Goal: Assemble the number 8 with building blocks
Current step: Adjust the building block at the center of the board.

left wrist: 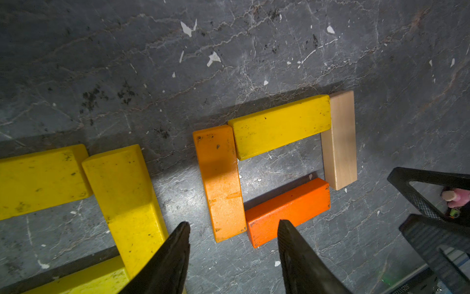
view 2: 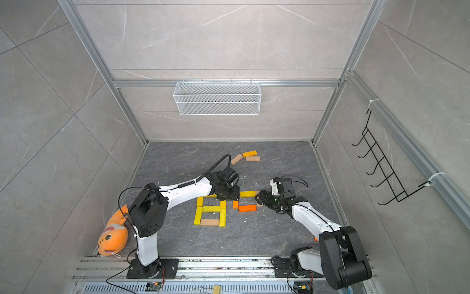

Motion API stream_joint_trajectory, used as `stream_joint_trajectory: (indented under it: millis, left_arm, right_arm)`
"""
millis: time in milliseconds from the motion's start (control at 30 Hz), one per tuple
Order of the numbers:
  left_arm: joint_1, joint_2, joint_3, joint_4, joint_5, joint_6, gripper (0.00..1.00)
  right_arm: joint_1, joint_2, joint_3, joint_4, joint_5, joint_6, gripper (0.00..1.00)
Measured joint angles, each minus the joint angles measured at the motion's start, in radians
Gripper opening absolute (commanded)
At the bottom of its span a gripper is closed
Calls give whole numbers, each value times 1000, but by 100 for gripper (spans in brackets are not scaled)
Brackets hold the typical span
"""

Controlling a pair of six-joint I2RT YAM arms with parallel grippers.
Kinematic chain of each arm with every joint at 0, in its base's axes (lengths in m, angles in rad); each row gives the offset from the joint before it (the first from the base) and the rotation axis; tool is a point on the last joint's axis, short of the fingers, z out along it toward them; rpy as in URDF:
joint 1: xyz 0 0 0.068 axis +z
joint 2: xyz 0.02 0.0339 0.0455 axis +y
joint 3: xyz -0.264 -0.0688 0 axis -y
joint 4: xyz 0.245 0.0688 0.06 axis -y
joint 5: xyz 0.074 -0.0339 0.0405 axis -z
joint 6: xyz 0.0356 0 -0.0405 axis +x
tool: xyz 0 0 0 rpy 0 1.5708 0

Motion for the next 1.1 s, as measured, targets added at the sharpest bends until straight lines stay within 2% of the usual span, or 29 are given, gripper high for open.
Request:
stream_joint_trajectory:
  millis: [333,1100]
  left_arm:
    - [0,44,-11,17,23,-29,59]
    - [0,63,-23,39,55,-52,60]
  right_arm:
    - [-5,86,0,60,-16,-12,82]
    - [-5,149,0,112,-82,-34,81]
